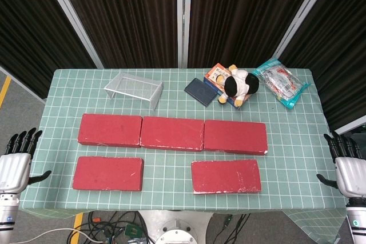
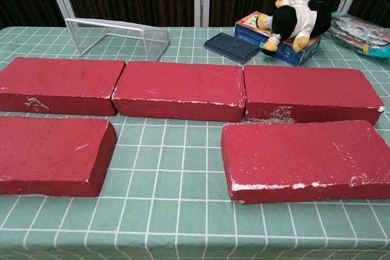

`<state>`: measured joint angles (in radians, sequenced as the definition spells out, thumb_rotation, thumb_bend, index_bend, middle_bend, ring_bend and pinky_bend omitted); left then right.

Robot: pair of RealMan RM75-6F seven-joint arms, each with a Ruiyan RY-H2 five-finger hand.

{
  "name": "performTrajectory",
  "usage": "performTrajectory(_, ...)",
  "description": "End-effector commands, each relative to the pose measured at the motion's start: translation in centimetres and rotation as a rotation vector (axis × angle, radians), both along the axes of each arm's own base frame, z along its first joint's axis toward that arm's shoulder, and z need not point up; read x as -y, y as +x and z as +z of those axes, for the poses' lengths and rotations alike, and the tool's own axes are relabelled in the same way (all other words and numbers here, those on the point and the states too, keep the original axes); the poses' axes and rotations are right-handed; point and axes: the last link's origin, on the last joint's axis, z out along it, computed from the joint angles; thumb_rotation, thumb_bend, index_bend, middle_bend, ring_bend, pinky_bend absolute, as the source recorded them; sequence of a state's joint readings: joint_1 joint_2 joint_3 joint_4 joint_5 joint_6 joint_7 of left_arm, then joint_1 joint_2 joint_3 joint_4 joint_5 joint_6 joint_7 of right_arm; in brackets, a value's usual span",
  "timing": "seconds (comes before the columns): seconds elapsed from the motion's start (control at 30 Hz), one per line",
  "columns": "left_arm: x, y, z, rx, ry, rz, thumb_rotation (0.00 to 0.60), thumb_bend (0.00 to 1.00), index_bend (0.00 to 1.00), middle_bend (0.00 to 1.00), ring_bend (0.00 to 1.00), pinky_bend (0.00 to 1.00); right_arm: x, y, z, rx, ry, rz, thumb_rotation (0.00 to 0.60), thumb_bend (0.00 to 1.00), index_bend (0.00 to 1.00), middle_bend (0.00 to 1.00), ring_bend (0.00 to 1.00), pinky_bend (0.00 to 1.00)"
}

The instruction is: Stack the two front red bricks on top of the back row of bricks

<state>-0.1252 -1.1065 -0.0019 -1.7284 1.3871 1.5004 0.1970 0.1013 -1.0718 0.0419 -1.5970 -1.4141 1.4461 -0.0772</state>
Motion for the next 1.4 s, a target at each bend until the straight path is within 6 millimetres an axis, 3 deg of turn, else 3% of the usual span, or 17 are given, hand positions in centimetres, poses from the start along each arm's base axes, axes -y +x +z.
performTrajectory(0.03, 0.0, 0.0, 0.0, 0.002, -0.003, -0.005, 0.6, 0.0, 0.04, 0.02, 0.0, 0.0, 0.0, 0.0, -0.1, 0.007, -0.001, 0.005, 0.6, 0.02, 0.0, 0.0, 0.0, 0.0)
performTrajectory(0.8, 0.0, 3.4, -0.6, 0.04, -0.057, -0.062, 0.6, 0.0, 0.04, 0.02, 0.0, 0.0, 0.7, 1.5, 0.2, 0.032, 0.004, 0.06, 0.6, 0.02, 0.0, 0.0, 0.0, 0.0)
performTrajectory(1.07, 0.5, 4.4, -2.6, 0.084, -0.182, -0.06, 0.6, 0.0, 0.04, 0.02, 0.0, 0.0, 1.2, 1.4, 0.8, 0.042, -0.012, 0.05, 0.6, 0.02, 0.0, 0.0, 0.0, 0.0)
performTrajectory(1.4, 1.5, 7.5, -5.3, 0.131, -0.318, -0.071, 0.6, 0.0, 0.04, 0.02, 0.0, 0.0, 2.4, 1.2, 1.1, 0.046, -0.007, 0.042, 0.6, 0.02, 0.0, 0.0, 0.0, 0.0)
